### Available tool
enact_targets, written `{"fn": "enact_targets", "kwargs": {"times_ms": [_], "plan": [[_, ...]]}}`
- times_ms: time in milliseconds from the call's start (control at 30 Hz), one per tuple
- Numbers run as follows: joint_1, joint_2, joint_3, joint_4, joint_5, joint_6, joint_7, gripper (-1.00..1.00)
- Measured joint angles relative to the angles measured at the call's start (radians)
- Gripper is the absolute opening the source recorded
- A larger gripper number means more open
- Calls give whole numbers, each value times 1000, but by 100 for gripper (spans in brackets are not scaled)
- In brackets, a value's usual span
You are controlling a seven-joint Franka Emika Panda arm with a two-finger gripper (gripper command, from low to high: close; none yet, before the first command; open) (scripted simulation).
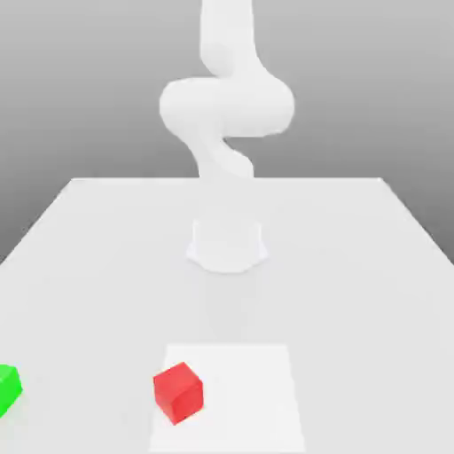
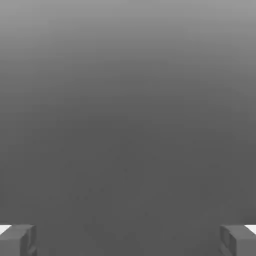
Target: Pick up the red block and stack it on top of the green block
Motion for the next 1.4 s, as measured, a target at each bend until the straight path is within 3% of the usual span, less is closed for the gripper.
{"fn": "enact_targets", "kwargs": {"times_ms": [433,733,900,933,1167,1333,1400], "plan": [[-179,480,88,-169,-71,226,437,0],[-226,800,79,-283,-34,386,669,0],[-206,979,50,-269,-65,529,715,0],[-197,1011,41,-265,-71,555,720,-100],[-199,1017,41,-264,-76,562,724,-100],[-216,861,68,-288,-30,430,690,-100],[-251,846,39,-251,-9,379,686,-100]]}}
